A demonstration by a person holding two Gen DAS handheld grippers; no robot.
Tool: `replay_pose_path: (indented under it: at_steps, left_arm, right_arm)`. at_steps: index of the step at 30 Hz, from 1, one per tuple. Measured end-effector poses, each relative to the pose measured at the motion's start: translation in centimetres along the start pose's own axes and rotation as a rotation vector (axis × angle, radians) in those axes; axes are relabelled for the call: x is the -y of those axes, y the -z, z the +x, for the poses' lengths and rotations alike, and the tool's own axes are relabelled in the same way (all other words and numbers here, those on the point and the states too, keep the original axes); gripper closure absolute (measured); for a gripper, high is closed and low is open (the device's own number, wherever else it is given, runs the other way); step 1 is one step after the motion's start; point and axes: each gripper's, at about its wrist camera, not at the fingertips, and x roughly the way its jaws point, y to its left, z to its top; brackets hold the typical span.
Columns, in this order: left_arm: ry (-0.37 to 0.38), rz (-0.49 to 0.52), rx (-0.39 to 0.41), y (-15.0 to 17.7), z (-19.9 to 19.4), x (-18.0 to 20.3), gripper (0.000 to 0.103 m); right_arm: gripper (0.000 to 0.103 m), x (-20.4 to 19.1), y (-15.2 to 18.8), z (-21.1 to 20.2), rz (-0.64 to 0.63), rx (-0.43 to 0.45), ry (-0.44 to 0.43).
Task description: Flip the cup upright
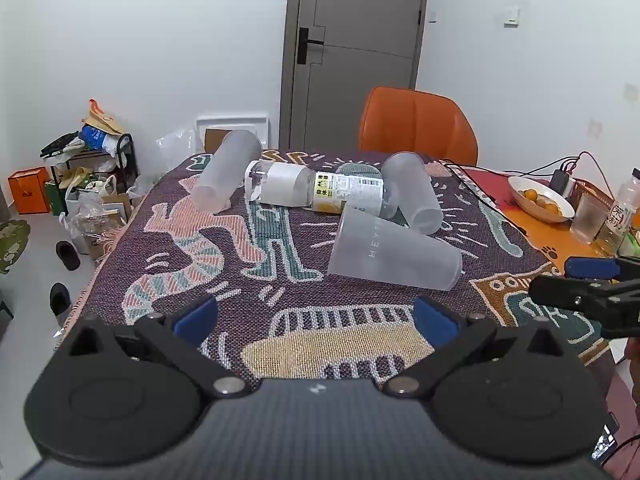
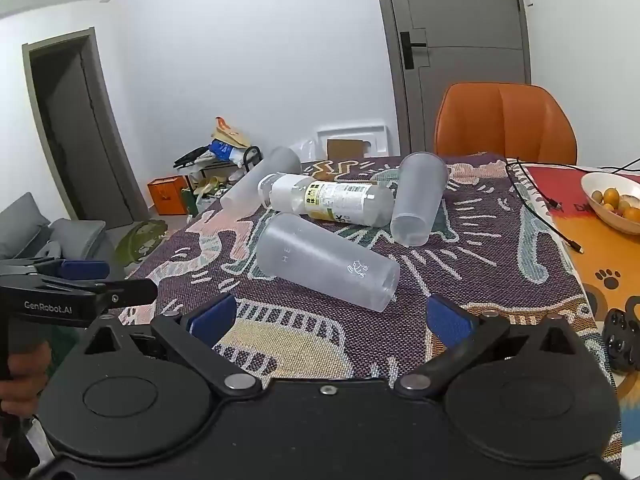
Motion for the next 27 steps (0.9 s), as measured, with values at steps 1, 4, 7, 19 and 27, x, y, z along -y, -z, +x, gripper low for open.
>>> replay_pose_path:
  at_steps: [1,4,7,19,27]
  left_arm:
    - [-0.001,-0.001,0.001,0.00,-0.06,0.01,0.000]
    - [0.000,-0.002,0.004,-0.08,-0.15,0.04,0.000]
    - [-0.001,-0.001,0.003,-0.05,-0.10,0.10,0.000]
    - [0.006,0.007,0.014,0.09,-0.53,0.44,0.000]
    - [0.007,0.008,0.021,-0.02,-0.87,0.51,0.000]
  right_arm:
    - [0.000,-0.02,0.00,-0.02,-0.001,0.002,-0.001]
    - [0.000,-0.26,0.08,-0.09,-0.006,0.001,-0.002]
    - [0.000,-0.41,0.13,-0.15,-0.017,0.004,-0.002]
    - [0.000,-0.30,0.09,-0.53,-0.021,0.017,0.005]
    - [0.000,-0.36,0.04,-0.59,-0.023,0.020,0.004]
